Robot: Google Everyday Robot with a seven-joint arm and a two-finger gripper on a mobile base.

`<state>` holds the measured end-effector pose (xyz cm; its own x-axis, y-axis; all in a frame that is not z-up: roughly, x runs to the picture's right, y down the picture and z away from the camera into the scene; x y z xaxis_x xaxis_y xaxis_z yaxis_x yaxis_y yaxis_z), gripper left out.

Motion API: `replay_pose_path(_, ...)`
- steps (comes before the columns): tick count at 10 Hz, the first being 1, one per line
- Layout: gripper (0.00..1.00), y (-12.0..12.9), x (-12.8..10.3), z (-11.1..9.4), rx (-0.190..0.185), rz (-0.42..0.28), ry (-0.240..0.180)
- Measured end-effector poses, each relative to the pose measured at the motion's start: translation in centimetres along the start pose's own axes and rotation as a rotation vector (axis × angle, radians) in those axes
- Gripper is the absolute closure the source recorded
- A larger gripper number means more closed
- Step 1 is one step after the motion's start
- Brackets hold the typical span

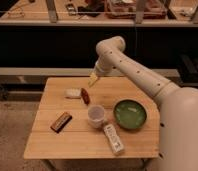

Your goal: Drag the pepper across the table

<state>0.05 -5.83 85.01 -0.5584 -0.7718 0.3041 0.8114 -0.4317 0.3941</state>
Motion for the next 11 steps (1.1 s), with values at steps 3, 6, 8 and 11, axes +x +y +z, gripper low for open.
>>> replay_pose_path(3, 0.2, -1.5, 2.5, 4.1, 0.022, 0.132, -0.046)
replay_pose_path(6, 0.2, -1.3, 2.4, 4.1, 0.023, 0.139, -0.049)
replay_pose_path(8, 0.2, -1.5, 2.4, 4.1, 0.02, 0.135, -0.051)
replay_pose_path(11, 0.2, -0.8, 1.9, 5.9, -0.083, 0.157, -0.091)
